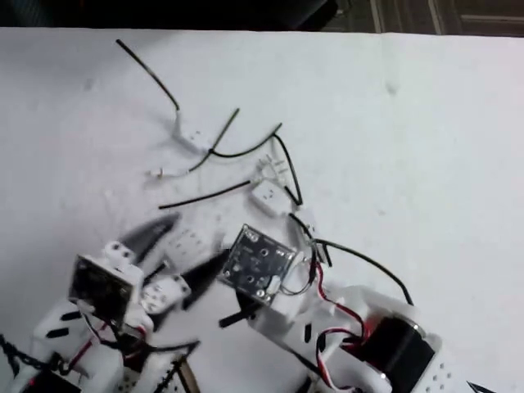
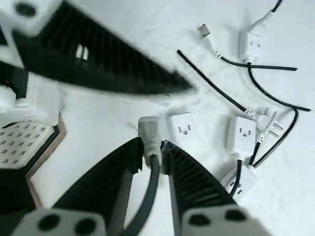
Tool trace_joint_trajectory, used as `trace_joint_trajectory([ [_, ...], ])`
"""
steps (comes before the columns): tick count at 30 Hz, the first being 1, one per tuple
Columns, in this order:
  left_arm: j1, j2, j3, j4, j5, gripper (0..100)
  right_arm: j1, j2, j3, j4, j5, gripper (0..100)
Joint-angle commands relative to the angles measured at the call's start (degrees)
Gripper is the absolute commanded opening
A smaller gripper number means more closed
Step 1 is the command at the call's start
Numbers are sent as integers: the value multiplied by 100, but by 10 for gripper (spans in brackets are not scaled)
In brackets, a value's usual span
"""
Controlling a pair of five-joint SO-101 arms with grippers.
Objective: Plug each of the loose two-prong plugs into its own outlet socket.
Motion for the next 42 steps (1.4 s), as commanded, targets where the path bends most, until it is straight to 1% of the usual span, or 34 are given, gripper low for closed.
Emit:
trace_joint_trajectory([
  [1, -1411, -13, 18, 9, -44, 294, 514, 57, -18, -286, -53, 18],
  [3, -2193, -13, 35, 18, -44, 294, 760, 321, -18, -391, -105, 18],
  [4, -2571, -13, 44, 44, -44, 294, 848, 523, -18, -453, -246, 18],
  [7, -3477, -13, 308, 9, -26, 294, 998, 1218, -44, -620, -607, 18],
  [10, -3960, -13, 765, -62, -44, 294, 1007, 1824, -53, -901, -721, 18],
  [14, -4382, -13, 1697, -659, -44, 294, 998, 2501, -53, -1341, -949, 18],
  [18, -4593, -13, 2593, -1125, -79, 294, 989, 3108, -53, -1842, -993, 18],
  [21, -4620, -13, 2971, -1143, -404, 294, 945, 3618, -62, -2220, -993, 18],
  [23, -4664, -13, 3024, -1125, -545, 294, 822, 3952, -62, -2440, -993, 18],
  [27, -4954, -13, 3059, -1116, -589, 294, 497, 4479, -79, -2888, -1037, 18],
  [30, -4980, -13, 3059, -1002, -598, 294, 435, 4866, -167, -3275, -1152, 18],
  [36, -4980, -13, 3059, -1002, -598, 294, 435, 5895, -976, -3310, -1495, 18],
  [42, -4980, -13, 3182, -1046, -607, 294, 426, 6369, -1512, -3073, -1512, 18],
])
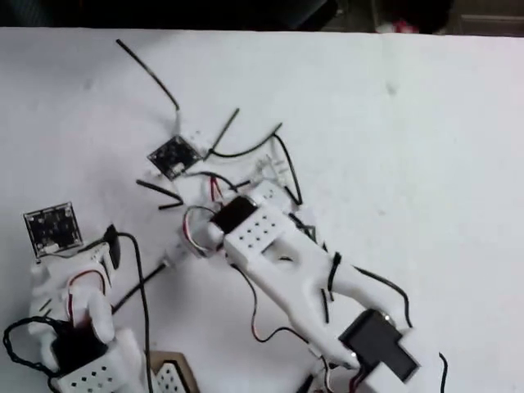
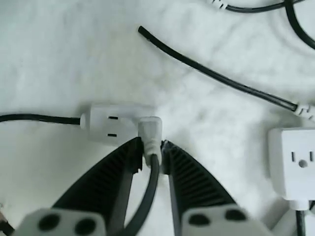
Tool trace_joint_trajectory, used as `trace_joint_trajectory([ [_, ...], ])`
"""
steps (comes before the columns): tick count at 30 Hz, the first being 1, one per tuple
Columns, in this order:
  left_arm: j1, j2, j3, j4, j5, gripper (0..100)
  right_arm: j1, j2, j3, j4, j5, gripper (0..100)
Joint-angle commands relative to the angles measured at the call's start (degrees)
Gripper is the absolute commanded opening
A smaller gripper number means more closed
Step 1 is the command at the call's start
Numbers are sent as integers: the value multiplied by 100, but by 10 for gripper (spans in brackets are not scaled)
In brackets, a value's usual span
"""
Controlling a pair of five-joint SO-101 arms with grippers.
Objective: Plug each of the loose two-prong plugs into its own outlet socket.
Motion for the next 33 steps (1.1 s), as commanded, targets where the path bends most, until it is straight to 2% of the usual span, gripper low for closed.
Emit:
trace_joint_trajectory([
  [1, -31, -48, -9, -44, -44, 294, -57, -4, -396, 84, -53, 18],
  [10, -31, -48, -18, -44, -44, 294, -312, 31, -229, 92, -53, 18],
  [33, -31, -48, -18, -35, -44, 294, -75, 48, 132, 22, -9, 18],
])
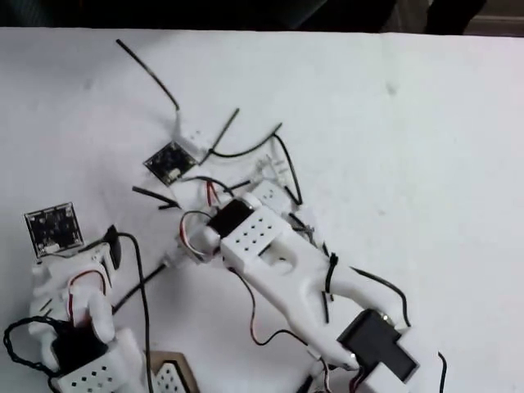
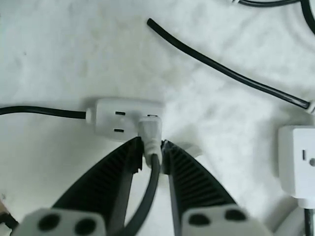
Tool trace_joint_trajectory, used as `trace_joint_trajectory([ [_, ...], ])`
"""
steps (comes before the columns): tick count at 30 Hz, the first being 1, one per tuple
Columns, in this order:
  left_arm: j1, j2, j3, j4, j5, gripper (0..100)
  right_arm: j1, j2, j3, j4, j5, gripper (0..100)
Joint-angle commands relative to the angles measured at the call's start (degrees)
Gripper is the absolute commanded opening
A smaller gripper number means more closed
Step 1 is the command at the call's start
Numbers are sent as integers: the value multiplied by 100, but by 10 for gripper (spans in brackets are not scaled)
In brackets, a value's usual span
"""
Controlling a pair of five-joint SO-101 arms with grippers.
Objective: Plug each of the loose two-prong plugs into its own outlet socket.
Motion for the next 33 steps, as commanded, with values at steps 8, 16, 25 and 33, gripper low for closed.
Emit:
trace_joint_trajectory([
  [8, -40, -48, -35, -35, -44, 294, 75, 251, -44, -382, -9, 18],
  [16, -40, -48, -35, -35, -44, 294, 136, 734, -202, -321, -9, 18],
  [25, -40, -48, -35, -35, -44, 294, 101, 945, -220, -330, 0, 18],
  [33, -13, -48, -70, -9, -44, 299, 48, 1068, -563, 127, 484, 49],
])
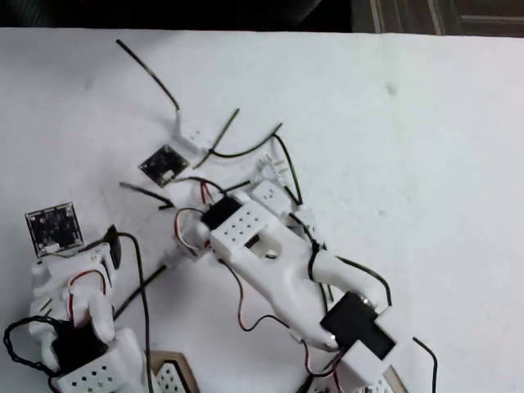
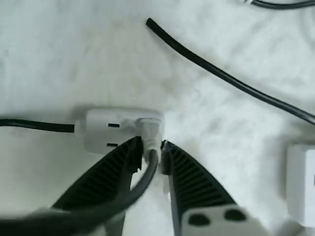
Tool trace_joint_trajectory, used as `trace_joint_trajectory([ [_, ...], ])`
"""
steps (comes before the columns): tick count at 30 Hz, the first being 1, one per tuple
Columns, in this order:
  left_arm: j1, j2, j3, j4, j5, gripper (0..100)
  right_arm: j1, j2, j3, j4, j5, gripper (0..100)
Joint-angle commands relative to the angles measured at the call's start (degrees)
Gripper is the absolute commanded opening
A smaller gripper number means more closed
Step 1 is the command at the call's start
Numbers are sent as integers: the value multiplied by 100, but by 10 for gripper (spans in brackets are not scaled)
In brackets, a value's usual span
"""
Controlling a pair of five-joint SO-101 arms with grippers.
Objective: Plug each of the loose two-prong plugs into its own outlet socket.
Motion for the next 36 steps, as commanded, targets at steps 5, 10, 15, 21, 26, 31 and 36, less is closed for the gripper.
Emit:
trace_joint_trajectory([
  [5, 338, -48, -167, 0, -44, 299, -101, -919, -668, 1490, 149, 193],
  [10, 664, -48, -519, 149, -70, 363, -207, -1965, -747, 2255, 149, 208],
  [15, 1288, -31, -888, 712, -791, 377, 4, -3090, -712, 3187, 185, 208],
  [21, 1807, -13, -703, 765, -1284, 377, 1024, -3873, -448, 3723, 193, 208],
  [26, 2149, -13, -404, 765, -1758, 377, 1578, -4084, 484, 3073, 193, 208],
  [31, 2527, -13, -114, 914, -2119, 377, 1771, -4101, 1327, 2185, 193, 208],
  [36, 2862, -13, -88, 1187, -2215, 377, 1754, -4092, 1609, 1930, 193, 208],
])
